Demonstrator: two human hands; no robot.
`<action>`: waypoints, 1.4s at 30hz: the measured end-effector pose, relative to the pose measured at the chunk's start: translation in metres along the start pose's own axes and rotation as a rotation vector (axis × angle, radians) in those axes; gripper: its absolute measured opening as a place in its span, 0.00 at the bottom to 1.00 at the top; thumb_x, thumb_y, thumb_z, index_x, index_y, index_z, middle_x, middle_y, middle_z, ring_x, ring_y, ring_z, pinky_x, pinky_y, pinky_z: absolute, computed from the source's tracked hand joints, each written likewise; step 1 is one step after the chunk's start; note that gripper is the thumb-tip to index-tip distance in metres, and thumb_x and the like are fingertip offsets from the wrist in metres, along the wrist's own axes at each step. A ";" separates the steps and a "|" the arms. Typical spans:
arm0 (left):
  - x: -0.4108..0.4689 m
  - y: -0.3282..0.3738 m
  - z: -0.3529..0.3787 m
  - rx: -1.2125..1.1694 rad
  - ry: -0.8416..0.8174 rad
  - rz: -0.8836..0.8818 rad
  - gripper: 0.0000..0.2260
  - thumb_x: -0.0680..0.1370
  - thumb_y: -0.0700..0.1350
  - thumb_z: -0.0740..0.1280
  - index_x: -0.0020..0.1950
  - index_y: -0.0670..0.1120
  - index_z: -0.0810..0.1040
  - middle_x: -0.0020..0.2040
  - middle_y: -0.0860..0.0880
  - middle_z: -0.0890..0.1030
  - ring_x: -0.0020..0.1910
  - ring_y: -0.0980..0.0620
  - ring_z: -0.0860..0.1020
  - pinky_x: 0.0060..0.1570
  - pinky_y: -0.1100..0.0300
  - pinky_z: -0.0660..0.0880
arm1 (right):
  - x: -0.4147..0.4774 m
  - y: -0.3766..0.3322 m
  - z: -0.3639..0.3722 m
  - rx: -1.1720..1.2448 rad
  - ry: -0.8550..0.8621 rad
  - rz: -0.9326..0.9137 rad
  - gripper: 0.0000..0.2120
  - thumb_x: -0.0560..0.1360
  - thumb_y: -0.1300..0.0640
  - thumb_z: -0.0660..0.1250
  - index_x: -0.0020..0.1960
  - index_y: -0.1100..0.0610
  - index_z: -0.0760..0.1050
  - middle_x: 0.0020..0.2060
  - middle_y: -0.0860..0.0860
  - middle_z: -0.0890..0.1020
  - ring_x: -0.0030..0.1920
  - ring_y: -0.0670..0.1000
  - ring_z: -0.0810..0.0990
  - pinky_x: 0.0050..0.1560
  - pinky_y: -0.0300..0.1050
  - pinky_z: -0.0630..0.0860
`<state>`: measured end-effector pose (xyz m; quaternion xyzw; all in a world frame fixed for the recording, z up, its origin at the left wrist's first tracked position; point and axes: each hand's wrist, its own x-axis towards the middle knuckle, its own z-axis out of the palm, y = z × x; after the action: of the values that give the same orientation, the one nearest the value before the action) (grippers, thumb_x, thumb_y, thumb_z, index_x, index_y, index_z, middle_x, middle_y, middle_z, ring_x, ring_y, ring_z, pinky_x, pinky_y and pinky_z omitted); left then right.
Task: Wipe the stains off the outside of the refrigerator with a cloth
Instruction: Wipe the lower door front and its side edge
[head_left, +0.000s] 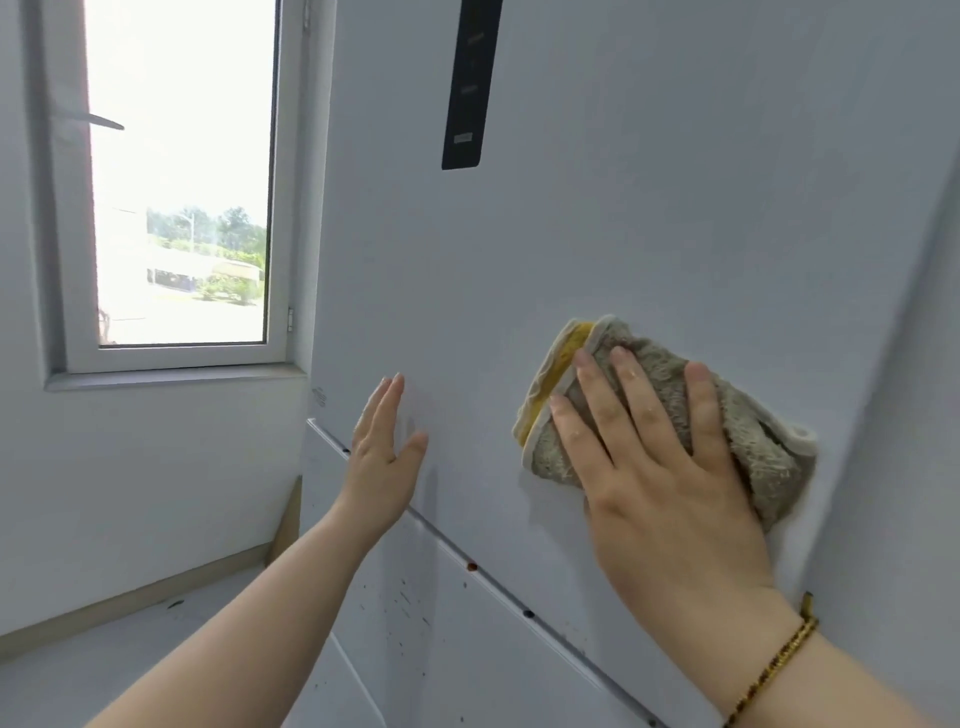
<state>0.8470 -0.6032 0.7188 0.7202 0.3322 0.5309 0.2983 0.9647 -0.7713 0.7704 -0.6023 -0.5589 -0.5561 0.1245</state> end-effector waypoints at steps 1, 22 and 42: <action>0.010 -0.007 -0.003 0.010 0.022 -0.011 0.25 0.80 0.41 0.57 0.75 0.49 0.51 0.76 0.52 0.51 0.75 0.54 0.49 0.70 0.62 0.47 | 0.000 -0.002 0.003 -0.035 -0.007 0.014 0.25 0.69 0.61 0.51 0.63 0.64 0.73 0.65 0.62 0.72 0.66 0.59 0.62 0.70 0.59 0.41; 0.202 -0.166 -0.085 -0.529 -0.249 -0.446 0.20 0.82 0.50 0.49 0.67 0.43 0.68 0.64 0.44 0.74 0.59 0.48 0.73 0.56 0.59 0.65 | 0.121 -0.158 0.154 -0.410 0.046 0.266 0.27 0.70 0.59 0.60 0.68 0.58 0.61 0.68 0.59 0.60 0.67 0.61 0.59 0.70 0.60 0.39; 0.199 -0.240 -0.177 -0.536 -0.413 -0.340 0.13 0.80 0.50 0.49 0.63 0.54 0.64 0.58 0.55 0.73 0.59 0.54 0.72 0.61 0.56 0.66 | 0.181 -0.303 0.286 0.215 -0.241 -0.021 0.24 0.65 0.61 0.50 0.52 0.59 0.81 0.53 0.56 0.83 0.56 0.57 0.80 0.68 0.51 0.46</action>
<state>0.6807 -0.2867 0.6894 0.6428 0.2292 0.3857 0.6208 0.8266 -0.3497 0.6743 -0.6421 -0.6323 -0.4180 0.1148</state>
